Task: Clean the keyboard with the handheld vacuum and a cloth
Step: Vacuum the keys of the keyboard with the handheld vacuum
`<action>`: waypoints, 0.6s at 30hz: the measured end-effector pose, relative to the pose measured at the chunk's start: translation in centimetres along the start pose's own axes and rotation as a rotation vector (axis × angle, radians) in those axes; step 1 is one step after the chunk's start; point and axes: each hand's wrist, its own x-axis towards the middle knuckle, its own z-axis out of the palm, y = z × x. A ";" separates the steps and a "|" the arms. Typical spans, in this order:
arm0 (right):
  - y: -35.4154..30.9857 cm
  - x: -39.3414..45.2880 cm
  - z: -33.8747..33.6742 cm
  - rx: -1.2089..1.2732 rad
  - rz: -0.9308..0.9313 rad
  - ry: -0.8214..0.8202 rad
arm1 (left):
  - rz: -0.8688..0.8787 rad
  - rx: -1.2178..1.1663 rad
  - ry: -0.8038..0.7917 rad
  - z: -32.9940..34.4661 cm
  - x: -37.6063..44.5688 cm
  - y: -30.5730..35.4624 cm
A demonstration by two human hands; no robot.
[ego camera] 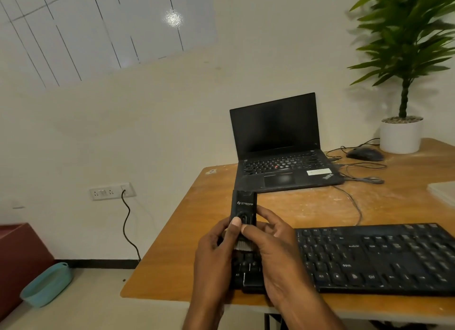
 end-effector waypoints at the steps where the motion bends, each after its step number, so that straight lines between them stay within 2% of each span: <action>1: -0.2 -0.1 -0.2 0.018 0.015 0.006 | -0.011 -0.005 0.013 0.4 -0.1 0.1; 5: -1.0 -0.4 -0.8 0.031 0.032 0.014 | -0.068 -0.015 0.011 1.3 -0.3 0.6; 11: -1.7 -0.7 -2.4 -0.176 -0.115 0.025 | -0.244 -0.062 -0.159 0.1 0.5 1.8; 18: -3.2 -1.1 -2.7 -0.373 -0.153 -0.050 | -0.266 -0.075 -0.216 -0.8 0.8 2.4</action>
